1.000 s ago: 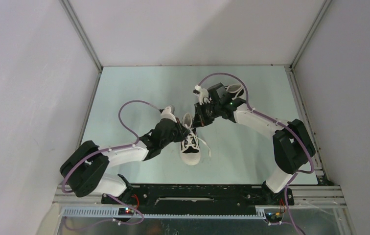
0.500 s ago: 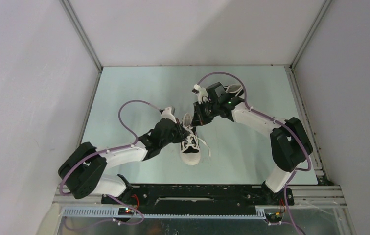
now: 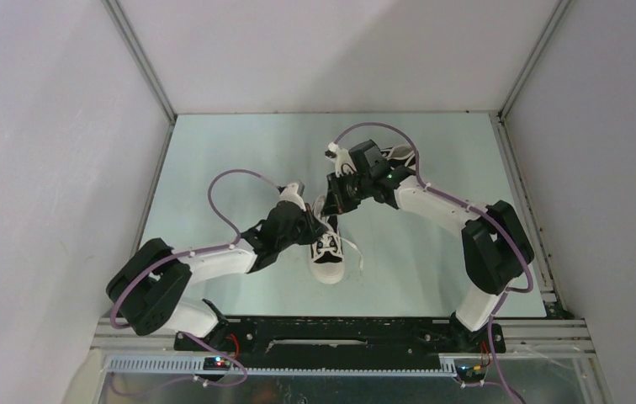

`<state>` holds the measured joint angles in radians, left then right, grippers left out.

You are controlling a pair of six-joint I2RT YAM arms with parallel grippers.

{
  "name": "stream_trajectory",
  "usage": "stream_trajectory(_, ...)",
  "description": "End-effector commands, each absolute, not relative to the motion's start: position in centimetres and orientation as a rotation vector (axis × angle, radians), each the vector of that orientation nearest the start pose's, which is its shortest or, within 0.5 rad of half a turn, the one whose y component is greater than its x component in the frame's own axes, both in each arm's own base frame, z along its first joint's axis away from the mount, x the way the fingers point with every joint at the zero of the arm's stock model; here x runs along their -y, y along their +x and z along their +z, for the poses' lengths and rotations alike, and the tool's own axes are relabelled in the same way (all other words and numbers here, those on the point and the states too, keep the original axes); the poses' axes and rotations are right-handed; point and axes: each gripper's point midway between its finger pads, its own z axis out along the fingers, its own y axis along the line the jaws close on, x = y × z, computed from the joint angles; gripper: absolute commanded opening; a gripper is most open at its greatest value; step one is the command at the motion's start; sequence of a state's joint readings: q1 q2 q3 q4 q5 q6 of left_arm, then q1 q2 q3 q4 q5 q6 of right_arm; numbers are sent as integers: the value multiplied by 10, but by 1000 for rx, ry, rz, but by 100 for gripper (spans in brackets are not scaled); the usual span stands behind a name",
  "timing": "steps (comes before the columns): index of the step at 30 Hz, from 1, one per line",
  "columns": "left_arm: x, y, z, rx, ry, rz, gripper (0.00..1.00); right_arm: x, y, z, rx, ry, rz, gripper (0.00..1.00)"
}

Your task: Tie the shoes

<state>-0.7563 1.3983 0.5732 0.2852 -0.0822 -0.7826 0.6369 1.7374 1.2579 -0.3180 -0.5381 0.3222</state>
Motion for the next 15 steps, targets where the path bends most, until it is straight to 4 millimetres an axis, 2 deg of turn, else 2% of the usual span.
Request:
stream_trajectory(1,273,277,78,-2195,-49,-802,0,-356,293,171,-2281,-685,1139,1)
stream_trajectory(3,270,278,75,-2202,-49,-790,0,-359,290,172,-2279,-696,1149,3)
stream_trajectory(6,266,278,73,-2202,-49,-782,0,-358,288,168,-2294,-702,1136,14)
stream_trajectory(11,268,278,77,-2166,-17,-821,0,-353,287,163,-2319,-709,1111,21)
stream_trajectory(15,266,278,74,-2169,-16,-825,0,-347,291,165,-2313,-696,1072,39)
